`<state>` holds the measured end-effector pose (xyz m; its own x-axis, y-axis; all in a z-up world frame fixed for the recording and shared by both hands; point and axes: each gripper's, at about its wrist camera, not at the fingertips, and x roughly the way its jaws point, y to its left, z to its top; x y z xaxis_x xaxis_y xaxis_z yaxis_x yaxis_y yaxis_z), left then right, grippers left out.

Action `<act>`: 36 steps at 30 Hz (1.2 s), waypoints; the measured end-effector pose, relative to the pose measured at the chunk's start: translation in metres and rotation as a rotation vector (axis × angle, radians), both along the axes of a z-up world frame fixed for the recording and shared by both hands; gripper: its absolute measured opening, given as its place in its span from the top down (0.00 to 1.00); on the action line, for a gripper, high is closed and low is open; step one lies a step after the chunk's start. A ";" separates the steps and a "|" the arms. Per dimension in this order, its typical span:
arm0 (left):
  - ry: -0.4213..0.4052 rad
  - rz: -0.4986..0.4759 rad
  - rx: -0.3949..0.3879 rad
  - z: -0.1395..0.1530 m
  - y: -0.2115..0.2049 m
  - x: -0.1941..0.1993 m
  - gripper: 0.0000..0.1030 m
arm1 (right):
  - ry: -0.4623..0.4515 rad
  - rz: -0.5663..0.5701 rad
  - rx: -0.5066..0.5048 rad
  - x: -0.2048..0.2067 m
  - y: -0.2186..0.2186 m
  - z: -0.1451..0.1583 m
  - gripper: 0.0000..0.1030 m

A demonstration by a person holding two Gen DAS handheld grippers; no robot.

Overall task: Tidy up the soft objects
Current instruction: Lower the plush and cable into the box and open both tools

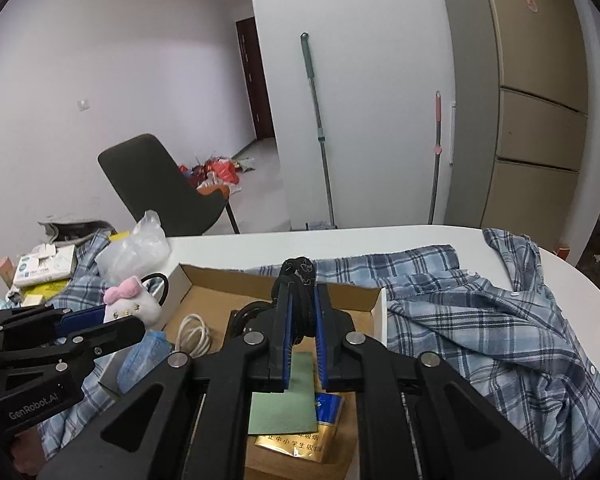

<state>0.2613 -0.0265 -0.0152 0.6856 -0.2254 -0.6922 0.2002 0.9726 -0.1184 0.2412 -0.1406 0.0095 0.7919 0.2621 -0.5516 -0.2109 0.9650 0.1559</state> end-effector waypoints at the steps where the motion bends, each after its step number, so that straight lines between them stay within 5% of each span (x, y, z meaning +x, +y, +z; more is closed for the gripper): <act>1: 0.005 0.002 0.010 -0.001 0.000 0.001 0.70 | 0.003 0.003 -0.002 0.001 0.001 -0.001 0.91; 4: -0.008 0.027 0.057 -0.001 -0.003 -0.001 0.20 | 0.012 0.015 -0.001 0.001 0.002 -0.003 0.91; 5: -0.045 0.038 0.062 0.002 -0.002 -0.005 0.19 | 0.014 0.018 -0.005 0.001 0.003 -0.004 0.91; 14: -0.052 0.071 0.023 0.009 0.017 -0.002 0.19 | 0.059 0.047 0.006 0.006 0.007 -0.015 0.90; 16: -0.056 0.074 0.022 0.010 0.018 -0.002 0.19 | 0.080 0.062 0.008 0.008 0.009 -0.019 0.79; 18: -0.056 0.073 0.020 0.011 0.017 -0.002 0.19 | 0.108 0.081 -0.010 0.012 0.013 -0.025 0.28; 20: -0.058 0.073 0.021 0.012 0.016 -0.003 0.19 | 0.112 0.076 -0.022 0.013 0.015 -0.030 0.14; 30: -0.099 0.081 0.017 0.025 0.019 -0.010 0.19 | 0.074 0.033 -0.012 0.011 0.004 -0.017 0.14; 36: -0.185 0.090 0.015 0.055 0.015 -0.029 0.19 | -0.018 0.005 -0.017 -0.002 -0.003 0.019 0.14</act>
